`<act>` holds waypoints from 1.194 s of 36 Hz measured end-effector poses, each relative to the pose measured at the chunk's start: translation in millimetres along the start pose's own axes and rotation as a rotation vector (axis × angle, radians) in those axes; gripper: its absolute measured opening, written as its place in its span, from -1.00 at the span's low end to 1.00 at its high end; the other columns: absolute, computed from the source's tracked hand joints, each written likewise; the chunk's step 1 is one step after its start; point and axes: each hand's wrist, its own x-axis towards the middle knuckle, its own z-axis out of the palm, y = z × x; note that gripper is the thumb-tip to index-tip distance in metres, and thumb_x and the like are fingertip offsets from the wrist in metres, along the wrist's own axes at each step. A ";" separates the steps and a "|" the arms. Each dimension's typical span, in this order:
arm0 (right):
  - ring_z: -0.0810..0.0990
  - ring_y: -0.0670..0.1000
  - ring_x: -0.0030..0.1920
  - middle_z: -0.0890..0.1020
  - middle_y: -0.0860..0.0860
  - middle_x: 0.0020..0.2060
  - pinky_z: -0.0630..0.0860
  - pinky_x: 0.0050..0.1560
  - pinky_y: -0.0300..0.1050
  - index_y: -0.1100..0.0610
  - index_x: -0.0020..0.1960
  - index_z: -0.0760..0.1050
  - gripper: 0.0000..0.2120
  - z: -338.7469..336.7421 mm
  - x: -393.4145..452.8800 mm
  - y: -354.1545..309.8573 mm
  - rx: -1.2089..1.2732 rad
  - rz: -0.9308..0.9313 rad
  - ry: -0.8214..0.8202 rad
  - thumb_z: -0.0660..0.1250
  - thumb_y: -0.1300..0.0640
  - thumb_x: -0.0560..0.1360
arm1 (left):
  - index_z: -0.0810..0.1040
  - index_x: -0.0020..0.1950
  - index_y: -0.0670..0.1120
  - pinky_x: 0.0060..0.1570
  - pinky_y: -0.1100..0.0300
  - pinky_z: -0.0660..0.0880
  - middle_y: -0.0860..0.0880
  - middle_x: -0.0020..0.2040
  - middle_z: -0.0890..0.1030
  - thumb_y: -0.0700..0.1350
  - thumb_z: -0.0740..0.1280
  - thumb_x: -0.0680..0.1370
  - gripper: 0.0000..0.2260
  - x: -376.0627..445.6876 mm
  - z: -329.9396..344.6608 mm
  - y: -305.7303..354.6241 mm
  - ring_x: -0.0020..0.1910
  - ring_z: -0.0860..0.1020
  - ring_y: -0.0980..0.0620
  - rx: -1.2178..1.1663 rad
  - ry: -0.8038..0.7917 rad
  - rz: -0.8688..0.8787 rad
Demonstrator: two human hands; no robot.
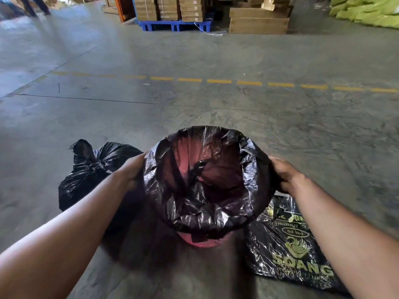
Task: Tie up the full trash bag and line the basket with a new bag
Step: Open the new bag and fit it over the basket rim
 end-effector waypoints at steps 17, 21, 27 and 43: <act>0.59 0.10 -0.23 0.69 0.13 -0.19 0.47 -0.15 0.00 0.07 -0.19 0.57 -0.61 -8.8 -7.3 22.9 -0.382 -0.338 0.518 0.25 -0.26 0.43 | 0.62 0.03 -0.04 0.18 -0.11 0.54 -0.03 0.03 0.68 0.48 0.17 0.44 -0.37 -17.1 -22.9 -31.4 0.04 0.63 -0.05 0.446 0.398 0.412; 0.66 0.07 -0.13 0.68 -0.03 -0.16 0.55 -0.06 -0.01 0.02 -0.03 0.57 -0.51 7.4 -47.9 14.2 -0.542 -0.453 0.601 0.22 -0.38 0.42 | 0.57 0.12 0.10 0.10 -0.08 0.59 -0.03 0.01 0.67 0.50 0.27 0.41 -0.45 -59.8 -7.1 -23.5 0.01 0.65 -0.04 0.554 0.479 0.458; 0.60 0.10 0.08 0.63 0.00 0.07 0.43 0.05 -0.10 0.04 0.30 0.41 -0.39 37.6 -61.8 15.9 -0.791 -0.290 0.401 0.47 -0.21 0.38 | 0.54 0.14 0.15 0.14 0.00 0.59 0.07 -0.03 0.71 0.14 0.50 0.29 -0.55 -69.2 13.7 -35.5 0.00 0.67 0.01 0.736 0.410 0.286; 0.55 0.26 0.21 0.61 0.19 0.22 0.46 0.16 0.00 -0.01 0.45 0.33 -0.44 45.3 -56.1 14.1 -0.802 -0.219 0.528 0.25 0.21 0.46 | 0.47 0.42 0.02 0.21 0.08 0.47 -0.13 0.28 0.62 -0.14 0.34 0.51 -0.54 -54.1 28.9 -15.1 0.23 0.58 -0.14 0.863 0.371 0.343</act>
